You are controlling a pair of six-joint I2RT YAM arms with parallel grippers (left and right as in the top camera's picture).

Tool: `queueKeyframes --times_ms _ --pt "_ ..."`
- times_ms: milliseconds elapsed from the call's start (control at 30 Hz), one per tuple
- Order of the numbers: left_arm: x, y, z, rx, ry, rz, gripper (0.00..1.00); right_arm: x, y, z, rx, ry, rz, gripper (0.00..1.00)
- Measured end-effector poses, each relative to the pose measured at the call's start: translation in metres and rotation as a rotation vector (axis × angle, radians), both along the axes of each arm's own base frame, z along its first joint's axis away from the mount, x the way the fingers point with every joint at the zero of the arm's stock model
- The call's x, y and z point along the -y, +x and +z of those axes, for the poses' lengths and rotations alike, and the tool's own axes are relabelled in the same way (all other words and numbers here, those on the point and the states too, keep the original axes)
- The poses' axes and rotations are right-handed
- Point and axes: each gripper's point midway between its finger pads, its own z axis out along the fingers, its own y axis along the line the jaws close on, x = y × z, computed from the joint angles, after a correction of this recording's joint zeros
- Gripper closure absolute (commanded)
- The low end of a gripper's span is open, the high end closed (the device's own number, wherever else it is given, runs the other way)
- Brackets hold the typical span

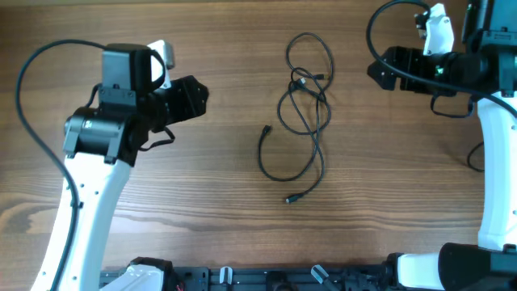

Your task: Untangle cables

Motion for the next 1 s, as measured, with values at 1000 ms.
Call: queueKeyframes --times_ms 1000 --pt "0.222 0.031 -0.159 -0.226 -0.136 -0.171 0.53 0.005 0.002 -0.025 -0.092 -0.011 -0.037 0.10"
